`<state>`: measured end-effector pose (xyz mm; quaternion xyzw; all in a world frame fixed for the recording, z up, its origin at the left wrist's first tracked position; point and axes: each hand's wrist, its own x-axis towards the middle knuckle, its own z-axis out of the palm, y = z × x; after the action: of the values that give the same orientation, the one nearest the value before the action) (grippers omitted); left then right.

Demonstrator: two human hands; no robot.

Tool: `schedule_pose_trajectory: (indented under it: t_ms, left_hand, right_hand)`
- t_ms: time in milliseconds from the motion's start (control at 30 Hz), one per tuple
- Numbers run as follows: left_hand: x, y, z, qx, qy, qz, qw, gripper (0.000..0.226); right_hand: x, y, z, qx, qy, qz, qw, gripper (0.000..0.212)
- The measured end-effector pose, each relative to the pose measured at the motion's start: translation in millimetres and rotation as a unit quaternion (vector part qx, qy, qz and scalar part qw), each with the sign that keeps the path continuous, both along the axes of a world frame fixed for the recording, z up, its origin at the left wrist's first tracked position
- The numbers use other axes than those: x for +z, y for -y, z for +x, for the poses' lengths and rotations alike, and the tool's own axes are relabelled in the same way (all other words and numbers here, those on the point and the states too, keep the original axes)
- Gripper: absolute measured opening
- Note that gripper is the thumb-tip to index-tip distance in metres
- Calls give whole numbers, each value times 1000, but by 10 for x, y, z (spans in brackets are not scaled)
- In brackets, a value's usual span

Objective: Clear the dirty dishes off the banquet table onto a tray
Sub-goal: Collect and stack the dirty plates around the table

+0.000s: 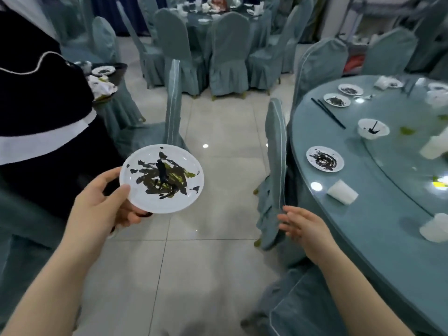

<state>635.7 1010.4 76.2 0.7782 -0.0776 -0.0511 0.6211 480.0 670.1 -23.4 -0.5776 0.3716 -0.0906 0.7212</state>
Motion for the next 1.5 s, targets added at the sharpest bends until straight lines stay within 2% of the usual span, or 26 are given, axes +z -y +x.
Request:
schedule_pose_trajectory:
  t_ms: [200, 400, 500, 633, 767, 833, 900, 1000, 1100, 1267, 1500]
  left_hand:
    - [-131, 956, 1243, -74, -23, -51, 996, 31]
    - [-36, 1934, 2300, -188, -35, -87, 978, 28]
    - [-6, 2446, 2682, -239, -42, -75, 967, 28]
    - [-30, 3119, 3033, -302, -62, -51, 950, 31]
    - [-103, 3848, 3411, -324, -63, -26, 944, 33]
    - [-171, 4165, 3584, -333, -68, -8, 941, 33]
    - [-228, 4446, 3732, -344, -76, -2, 936, 34]
    - [-341, 4819, 3984, -353, -91, -6, 931, 35]
    - [-468, 5088, 4191, -356, -113, 10, 927, 37]
    - [-605, 5558, 4683, -370, -136, 18, 919, 34]
    - [-483, 5950, 5741, -395, -126, 0, 910, 32]
  right_hand:
    - [72, 467, 651, -95, -29, -52, 994, 15]
    - [-155, 798, 1192, -196, -77, -101, 972, 17]
    - [-209, 1037, 1379, -247, -100, -140, 954, 19]
    - [-325, 1549, 1487, -266, -193, -209, 921, 16]
    - [-544, 2343, 1608, -243, -325, -299, 864, 29]
    - [-692, 2665, 1667, -231, -399, -290, 839, 40]
    - [-869, 2884, 1706, -226, -441, -235, 836, 49]
    - [-1009, 3106, 1804, -242, -474, -180, 827, 44]
    - [-1024, 3170, 1904, -258, -470, -160, 829, 30]
    - [-894, 3378, 2280, -309, -392, -161, 851, 29]
    - [-581, 3822, 3825, -414, -224, -112, 875, 24]
